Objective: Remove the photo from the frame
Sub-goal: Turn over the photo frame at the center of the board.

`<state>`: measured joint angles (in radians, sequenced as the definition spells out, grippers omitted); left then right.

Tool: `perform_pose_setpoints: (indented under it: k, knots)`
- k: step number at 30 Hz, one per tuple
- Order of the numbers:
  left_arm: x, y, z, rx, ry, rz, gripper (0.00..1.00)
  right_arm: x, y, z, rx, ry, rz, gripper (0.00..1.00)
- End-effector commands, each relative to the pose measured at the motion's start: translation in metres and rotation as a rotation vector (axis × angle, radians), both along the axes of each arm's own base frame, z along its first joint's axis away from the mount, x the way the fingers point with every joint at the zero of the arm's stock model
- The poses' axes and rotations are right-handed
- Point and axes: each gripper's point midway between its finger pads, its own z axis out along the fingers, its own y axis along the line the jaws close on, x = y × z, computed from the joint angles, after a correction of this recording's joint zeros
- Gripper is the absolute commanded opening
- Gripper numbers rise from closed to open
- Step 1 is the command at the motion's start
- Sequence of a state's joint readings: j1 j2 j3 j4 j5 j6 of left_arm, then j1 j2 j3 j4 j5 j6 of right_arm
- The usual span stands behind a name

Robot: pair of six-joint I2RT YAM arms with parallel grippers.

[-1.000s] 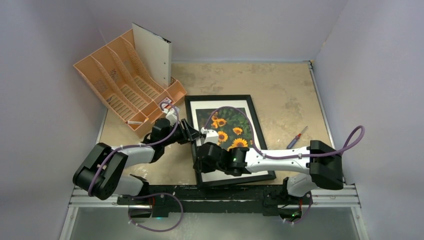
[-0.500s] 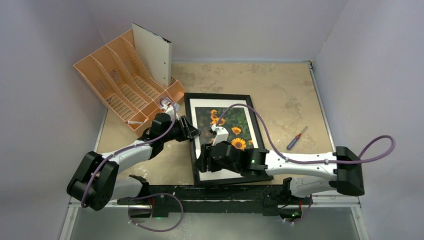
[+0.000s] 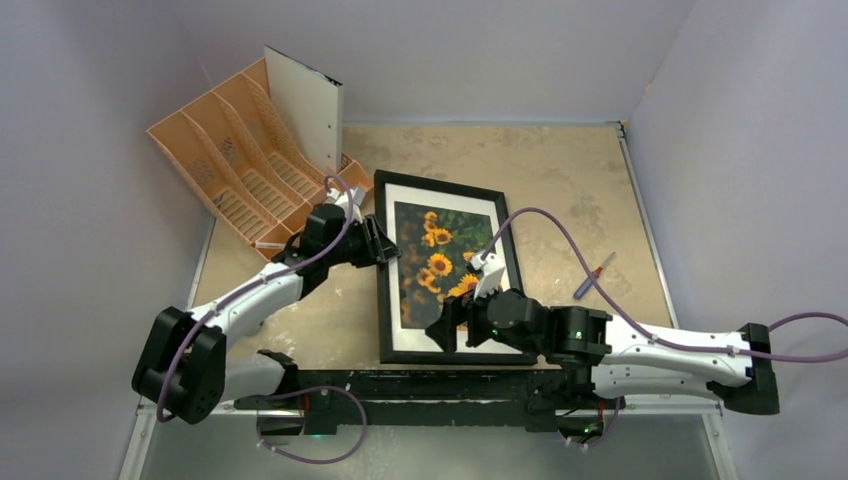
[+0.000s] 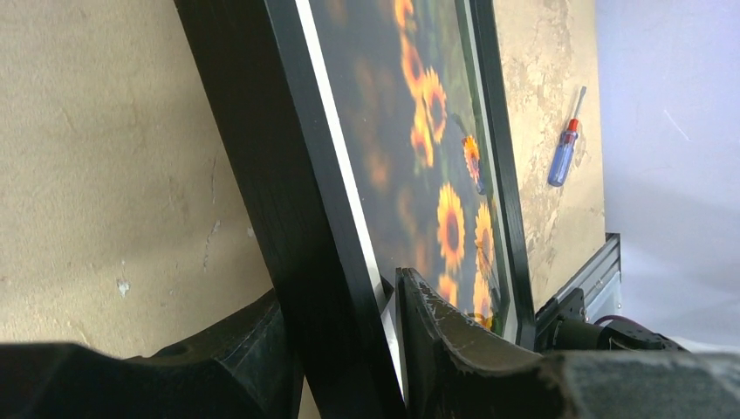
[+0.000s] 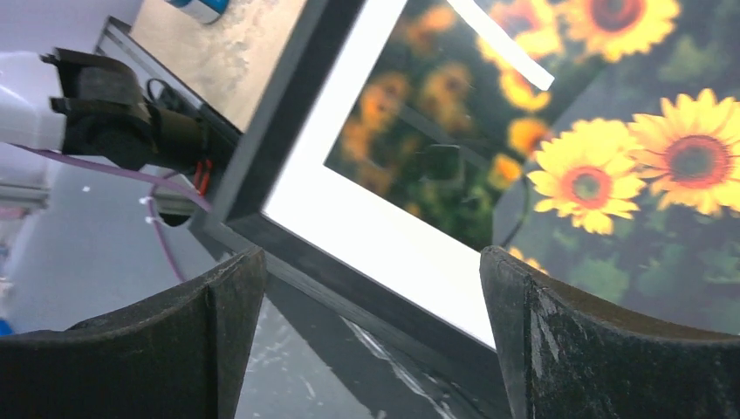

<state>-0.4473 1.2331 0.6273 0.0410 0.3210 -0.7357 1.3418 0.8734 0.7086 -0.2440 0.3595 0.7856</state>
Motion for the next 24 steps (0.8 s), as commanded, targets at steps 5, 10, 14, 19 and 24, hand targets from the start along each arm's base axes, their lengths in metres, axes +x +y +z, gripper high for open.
perform_pose_setpoints:
  k: [5, 10, 14, 19, 24]
  knots:
    - [0.030, -0.011, 0.049, 0.029, -0.191, -0.074, 0.00, 0.022, -0.040, -0.009, -0.228, -0.193, -0.016, 0.94]
    - [0.035, -0.010, 0.052, 0.063, -0.177, -0.068, 0.00, 0.019, -0.030, -0.016, -0.204, -0.355, 0.152, 0.93]
    - [0.039, -0.007, 0.055, 0.097, -0.170, -0.067, 0.00, -0.002, -0.015, -0.002, -0.120, -0.332, 0.272, 0.94]
    - [0.040, -0.009, 0.058, 0.099, -0.165, -0.074, 0.00, -0.014, 0.002, -0.008, -0.258, -0.384, 0.306, 0.89]
    - [0.038, -0.010, 0.053, 0.101, -0.136, -0.080, 0.00, -0.033, 0.018, -0.018, -0.386, -0.522, 0.342, 0.90]
